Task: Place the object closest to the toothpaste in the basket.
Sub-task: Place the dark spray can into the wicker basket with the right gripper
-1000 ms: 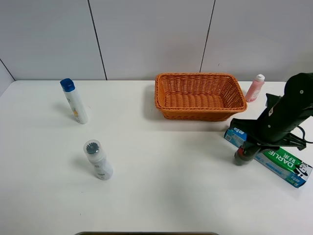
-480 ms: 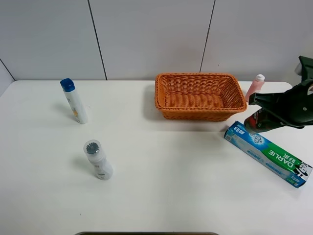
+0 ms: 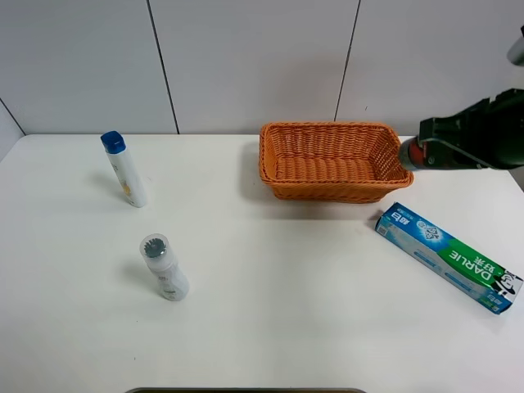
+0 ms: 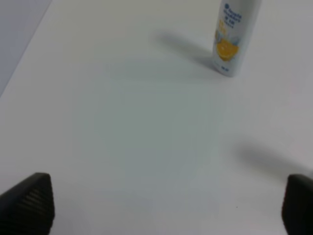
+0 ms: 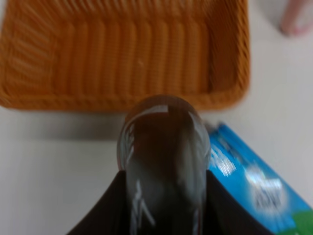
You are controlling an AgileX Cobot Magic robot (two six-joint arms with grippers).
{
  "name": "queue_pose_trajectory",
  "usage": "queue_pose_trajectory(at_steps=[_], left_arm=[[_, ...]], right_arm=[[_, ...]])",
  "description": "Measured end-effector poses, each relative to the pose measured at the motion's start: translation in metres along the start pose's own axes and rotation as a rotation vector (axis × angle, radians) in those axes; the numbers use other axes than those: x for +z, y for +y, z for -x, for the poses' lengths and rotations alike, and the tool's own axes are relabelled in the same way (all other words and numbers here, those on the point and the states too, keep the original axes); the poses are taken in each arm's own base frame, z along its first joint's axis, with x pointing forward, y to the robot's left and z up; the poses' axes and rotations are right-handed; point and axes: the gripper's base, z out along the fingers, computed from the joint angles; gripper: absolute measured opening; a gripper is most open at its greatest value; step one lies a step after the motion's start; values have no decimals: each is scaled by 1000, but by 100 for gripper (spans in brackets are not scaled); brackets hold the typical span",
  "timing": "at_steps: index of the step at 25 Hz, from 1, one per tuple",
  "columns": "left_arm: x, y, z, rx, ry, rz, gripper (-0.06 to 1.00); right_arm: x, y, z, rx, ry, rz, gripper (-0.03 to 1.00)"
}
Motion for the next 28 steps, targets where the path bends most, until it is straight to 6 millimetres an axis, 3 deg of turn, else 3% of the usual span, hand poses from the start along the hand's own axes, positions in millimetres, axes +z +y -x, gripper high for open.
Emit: queue_pose_trajectory(at_steps=[14,22,28], left_arm=[[0,0,0,0,0,0,94],[0,0,0,0,0,0,94],[0,0,0,0,0,0,94]], right_arm=[[61,21,63,-62,8,13,31],[117,27,84,-94,52,5,31],[166,30,88,-116,98,0,31]])
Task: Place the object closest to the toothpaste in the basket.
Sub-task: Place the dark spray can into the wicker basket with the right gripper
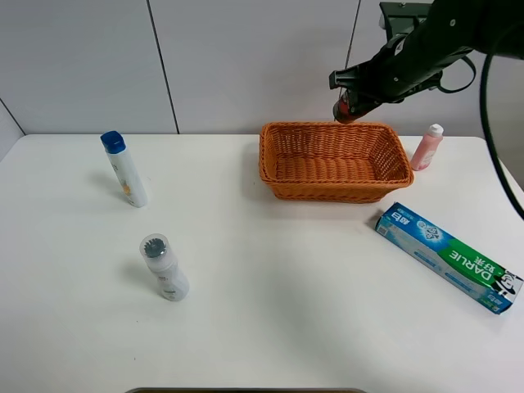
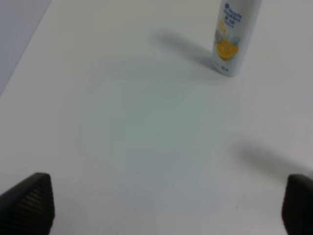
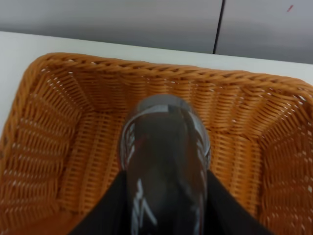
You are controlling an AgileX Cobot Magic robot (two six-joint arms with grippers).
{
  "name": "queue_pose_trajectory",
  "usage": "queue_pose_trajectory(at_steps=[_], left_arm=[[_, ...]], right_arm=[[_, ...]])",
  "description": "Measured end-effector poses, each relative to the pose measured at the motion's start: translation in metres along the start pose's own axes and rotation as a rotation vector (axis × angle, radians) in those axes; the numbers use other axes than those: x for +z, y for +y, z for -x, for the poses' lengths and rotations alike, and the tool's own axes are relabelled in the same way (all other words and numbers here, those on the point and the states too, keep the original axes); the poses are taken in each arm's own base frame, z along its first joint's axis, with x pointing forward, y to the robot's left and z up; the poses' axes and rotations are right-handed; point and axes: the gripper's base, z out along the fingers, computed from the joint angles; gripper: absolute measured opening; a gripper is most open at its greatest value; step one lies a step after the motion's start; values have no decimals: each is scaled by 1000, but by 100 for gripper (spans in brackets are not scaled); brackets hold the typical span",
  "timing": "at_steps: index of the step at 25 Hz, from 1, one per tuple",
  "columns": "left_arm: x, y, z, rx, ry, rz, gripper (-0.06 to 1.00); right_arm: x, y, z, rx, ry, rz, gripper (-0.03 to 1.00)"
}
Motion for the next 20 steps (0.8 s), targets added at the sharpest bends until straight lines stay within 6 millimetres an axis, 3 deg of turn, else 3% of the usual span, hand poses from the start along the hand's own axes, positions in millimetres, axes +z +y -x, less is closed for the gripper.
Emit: queue_pose_trajectory(at_steps=[10,20], left_arm=[[0,0,0,0,0,0,94],[0,0,0,0,0,0,94]], right_arm=[[71,8,-32,-5,156,6,31],[102,6,-52,-19,232,-1,31]])
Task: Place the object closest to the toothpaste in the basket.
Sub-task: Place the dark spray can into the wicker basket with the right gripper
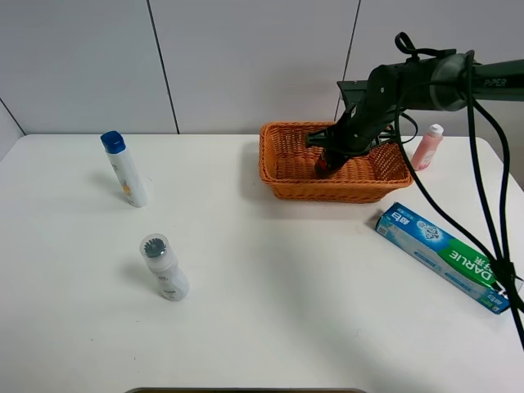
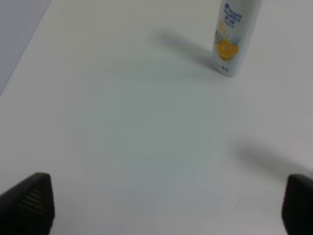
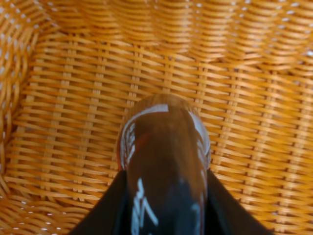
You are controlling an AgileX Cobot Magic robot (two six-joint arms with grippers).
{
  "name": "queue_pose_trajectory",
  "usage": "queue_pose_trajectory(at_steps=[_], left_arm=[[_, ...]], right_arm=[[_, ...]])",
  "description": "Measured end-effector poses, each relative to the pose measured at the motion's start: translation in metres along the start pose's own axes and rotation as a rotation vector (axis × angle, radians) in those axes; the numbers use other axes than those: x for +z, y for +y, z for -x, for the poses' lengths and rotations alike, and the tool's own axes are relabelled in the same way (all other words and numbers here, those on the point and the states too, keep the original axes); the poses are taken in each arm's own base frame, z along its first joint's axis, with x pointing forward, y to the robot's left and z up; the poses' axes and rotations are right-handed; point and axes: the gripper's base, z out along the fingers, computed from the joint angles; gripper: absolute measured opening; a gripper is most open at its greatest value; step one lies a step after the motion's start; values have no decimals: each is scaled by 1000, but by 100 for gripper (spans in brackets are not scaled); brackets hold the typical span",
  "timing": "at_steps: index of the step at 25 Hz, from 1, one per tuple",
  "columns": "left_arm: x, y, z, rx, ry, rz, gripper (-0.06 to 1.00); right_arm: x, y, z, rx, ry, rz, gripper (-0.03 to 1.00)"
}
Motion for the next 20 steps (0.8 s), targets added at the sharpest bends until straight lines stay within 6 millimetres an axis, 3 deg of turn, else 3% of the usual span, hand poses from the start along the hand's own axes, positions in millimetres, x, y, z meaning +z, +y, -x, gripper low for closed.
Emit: queue_pose_trajectory(at_steps=[20], left_arm=[[0,0,0,0,0,0,94]], right_arm=[[6,0,-2,-29,3,0,31]])
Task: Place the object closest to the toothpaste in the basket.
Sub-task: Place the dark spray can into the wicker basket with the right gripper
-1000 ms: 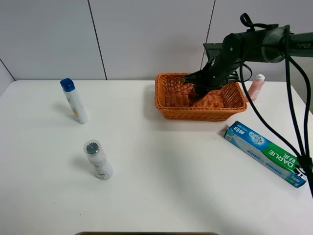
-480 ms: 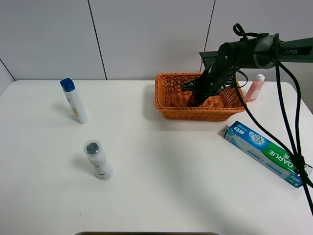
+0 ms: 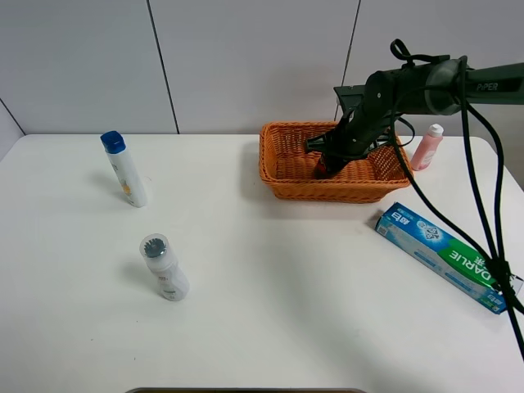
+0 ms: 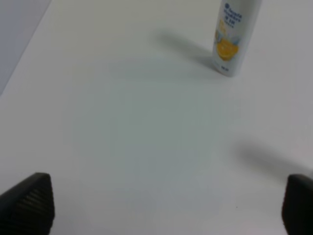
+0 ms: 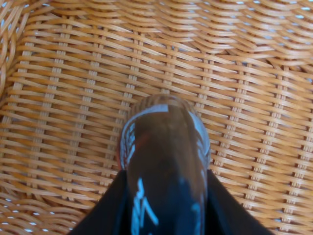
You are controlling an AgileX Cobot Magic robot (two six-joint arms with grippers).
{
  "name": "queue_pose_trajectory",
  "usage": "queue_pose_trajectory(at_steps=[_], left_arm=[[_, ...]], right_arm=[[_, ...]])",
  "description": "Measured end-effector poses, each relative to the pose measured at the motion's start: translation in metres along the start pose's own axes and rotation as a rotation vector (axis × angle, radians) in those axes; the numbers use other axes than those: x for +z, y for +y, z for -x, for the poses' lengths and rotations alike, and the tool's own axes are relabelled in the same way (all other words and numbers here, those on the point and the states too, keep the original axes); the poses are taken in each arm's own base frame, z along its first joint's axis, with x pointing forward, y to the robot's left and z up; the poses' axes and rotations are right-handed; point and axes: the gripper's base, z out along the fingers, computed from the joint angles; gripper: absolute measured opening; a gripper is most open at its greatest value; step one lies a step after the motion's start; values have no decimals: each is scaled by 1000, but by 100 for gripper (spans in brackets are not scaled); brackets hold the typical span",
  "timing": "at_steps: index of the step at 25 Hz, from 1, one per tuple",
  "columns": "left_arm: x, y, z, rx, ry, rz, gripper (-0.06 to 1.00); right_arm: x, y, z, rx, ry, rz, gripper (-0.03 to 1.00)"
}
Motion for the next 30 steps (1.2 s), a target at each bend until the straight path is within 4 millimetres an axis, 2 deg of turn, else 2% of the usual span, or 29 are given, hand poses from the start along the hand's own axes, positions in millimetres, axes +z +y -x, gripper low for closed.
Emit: queue_pose_trajectory(at_steps=[2,4,9,10,12,24,27,30], left_arm=[[0,0,0,0,0,0,94],[0,0,0,0,0,0,94],[0,0,0,0,0,0,94],[0,0,0,0,0,0,94],[0,0,0,0,0,0,94],[0,0,0,0,0,0,94],[0,0,0,0,0,0,94],[0,0,0,0,0,0,94]], right_arm=[[0,0,0,0,-5,0,32],[0,0,1,0,-9,1,39],[0,0,4,0,-42,3,85],[0,0,5,0,-52,4,91],[0,0,6,0,-70,5,96],[-4,1,9,0,-90,6,99],[-20,1,13,2,-100,7,99],[-49,2,22,2,-144,11,99]])
